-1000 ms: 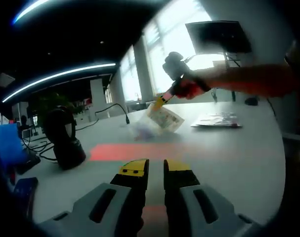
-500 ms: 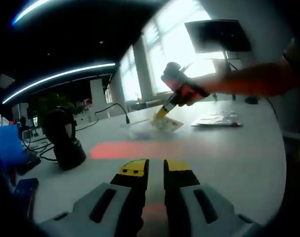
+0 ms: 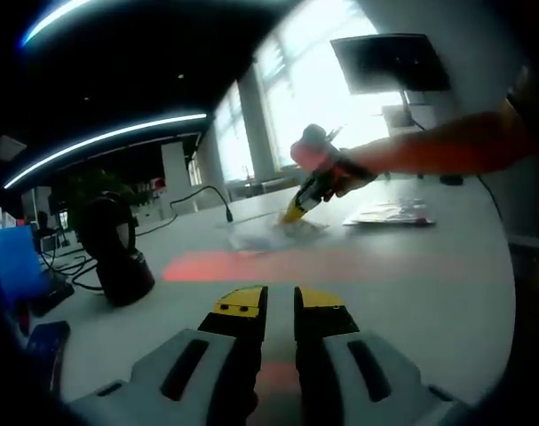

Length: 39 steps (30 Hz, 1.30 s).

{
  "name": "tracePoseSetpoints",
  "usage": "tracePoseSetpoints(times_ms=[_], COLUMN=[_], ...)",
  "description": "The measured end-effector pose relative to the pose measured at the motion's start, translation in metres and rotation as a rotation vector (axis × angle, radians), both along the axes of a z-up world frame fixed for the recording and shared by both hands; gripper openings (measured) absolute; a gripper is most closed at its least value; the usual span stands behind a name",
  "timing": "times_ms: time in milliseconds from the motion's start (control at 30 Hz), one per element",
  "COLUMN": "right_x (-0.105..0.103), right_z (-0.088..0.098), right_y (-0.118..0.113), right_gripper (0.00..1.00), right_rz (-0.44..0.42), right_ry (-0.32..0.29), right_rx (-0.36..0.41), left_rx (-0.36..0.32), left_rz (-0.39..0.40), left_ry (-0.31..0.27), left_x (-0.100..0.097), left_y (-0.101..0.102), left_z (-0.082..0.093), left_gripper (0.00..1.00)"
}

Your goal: Clip sheet goods on table flip sheet goods clip sheet goods scan sheet goods put sheet goods back to table

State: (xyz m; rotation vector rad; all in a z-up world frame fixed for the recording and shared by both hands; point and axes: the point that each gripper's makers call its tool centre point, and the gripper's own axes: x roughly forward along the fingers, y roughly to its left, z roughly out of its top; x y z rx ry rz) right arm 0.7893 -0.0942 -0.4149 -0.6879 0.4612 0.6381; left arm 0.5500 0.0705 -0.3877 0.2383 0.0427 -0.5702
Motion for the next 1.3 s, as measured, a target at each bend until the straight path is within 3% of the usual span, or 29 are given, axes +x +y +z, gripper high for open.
tracePoseSetpoints(times_ms=[367,667,800,1167,1233,1300], right_x=[0.001,0.005,0.009,0.012,0.014,0.013], right_z=[-0.003,-0.002,0.002,0.003,0.008,0.014], right_y=[-0.002,-0.009,-0.014,-0.016,-0.018,-0.018], right_gripper=[0.0,0.07,0.15,0.17,0.19,0.19], right_rz=[-0.027,-0.093,-0.117,-0.13,-0.146,-0.174], right_ry=[0.011,0.017,-0.004,-0.007,-0.016,-0.013], right_rx=[0.038,0.087,0.078,0.087,0.107,0.181], left_rx=[0.009,0.004,0.005,-0.002,-0.002,-0.002], left_rz=[0.006,0.009,0.01,0.011,0.011,0.011], left_ry=[-0.002,-0.002,-0.003,0.0,0.0,0.0], left_x=[-0.001,-0.001,0.0,0.0,0.0,0.0], left_y=[0.001,0.002,0.002,0.003,0.002,0.002], left_z=[0.0,0.0,0.0,0.0,0.001,0.001], left_gripper=[0.04,0.04,0.04,0.04,0.04,0.04])
